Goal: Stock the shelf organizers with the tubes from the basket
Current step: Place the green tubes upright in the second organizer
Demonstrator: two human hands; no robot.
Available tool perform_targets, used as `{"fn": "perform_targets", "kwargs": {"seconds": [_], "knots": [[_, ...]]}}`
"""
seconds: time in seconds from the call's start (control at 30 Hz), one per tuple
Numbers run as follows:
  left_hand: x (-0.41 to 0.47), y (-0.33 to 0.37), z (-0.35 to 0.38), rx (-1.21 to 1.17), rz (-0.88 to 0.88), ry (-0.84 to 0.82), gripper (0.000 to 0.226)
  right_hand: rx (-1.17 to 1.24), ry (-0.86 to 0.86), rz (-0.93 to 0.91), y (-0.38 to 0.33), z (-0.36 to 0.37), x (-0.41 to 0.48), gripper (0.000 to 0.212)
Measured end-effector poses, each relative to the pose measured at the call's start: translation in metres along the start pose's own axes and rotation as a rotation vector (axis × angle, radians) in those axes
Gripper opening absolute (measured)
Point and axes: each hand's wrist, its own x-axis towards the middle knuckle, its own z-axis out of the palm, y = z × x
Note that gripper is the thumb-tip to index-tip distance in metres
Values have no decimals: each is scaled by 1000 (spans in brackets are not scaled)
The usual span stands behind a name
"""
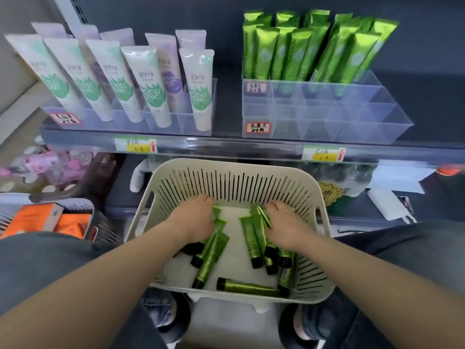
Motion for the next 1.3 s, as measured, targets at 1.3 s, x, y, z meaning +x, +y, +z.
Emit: {"fn": "perform_targets", "kwargs": {"seconds": [1.3], "knots": [[128,41,109,-244,18,-198,26,-368,-231,-43,4,56,88,32]]}}
